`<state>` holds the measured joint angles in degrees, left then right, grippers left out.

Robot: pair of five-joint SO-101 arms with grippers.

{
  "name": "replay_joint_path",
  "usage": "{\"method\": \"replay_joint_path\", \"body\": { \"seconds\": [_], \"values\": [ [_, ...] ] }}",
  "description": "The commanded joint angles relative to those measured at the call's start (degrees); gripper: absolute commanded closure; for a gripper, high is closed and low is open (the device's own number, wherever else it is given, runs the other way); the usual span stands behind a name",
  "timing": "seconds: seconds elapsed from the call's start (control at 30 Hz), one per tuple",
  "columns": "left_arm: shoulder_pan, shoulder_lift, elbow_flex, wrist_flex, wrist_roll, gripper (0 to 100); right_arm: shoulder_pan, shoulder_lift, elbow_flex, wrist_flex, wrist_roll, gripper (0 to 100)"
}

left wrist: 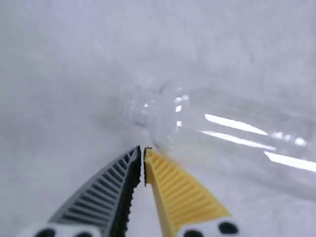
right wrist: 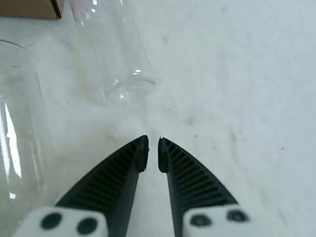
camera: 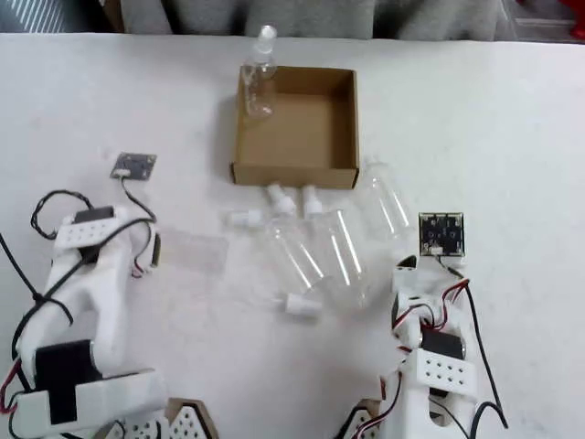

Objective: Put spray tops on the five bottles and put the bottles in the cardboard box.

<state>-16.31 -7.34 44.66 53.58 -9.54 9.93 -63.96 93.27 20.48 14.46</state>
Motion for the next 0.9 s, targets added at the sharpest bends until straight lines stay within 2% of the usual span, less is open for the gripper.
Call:
{"method": "replay_joint_path", "body": {
  "seconds": [0.0, 0.1, 0.27, 0.37, 0.6, 0.77, 0.87],
  "values": [
    [2.6, 1.5, -6.2, -0.9, 3.9, 97, 0.1, -0.7, -0.5, -0.6, 0.5, 97.4],
    [5.2, 4.1, -8.9, -2.3, 7.6, 97, 0.1, -0.7, -0.5, -0.6, 0.5, 97.4],
    [9.2, 8.6, -10.2, -10.7, 15.1, 98, 0.1, -0.7, -0.5, -0.7, 0.5, 97.4],
    [10.2, 9.2, -10.2, -12.6, 18.7, 97, 0.0, -0.7, -0.5, -0.8, 0.5, 97.4],
    [9.7, -0.8, -9.7, -11.9, 20.7, 97, -0.2, -0.7, -0.5, -1.0, 0.5, 97.3],
    [10.9, -11.6, -9.8, -7.0, 20.7, 97, -0.2, -0.7, -0.5, -1.0, 0.5, 97.3],
    [11.5, -16.2, -9.7, -4.3, 20.7, 91, -0.2, -0.7, -0.5, -1.0, 0.5, 97.4]
  ]
}}
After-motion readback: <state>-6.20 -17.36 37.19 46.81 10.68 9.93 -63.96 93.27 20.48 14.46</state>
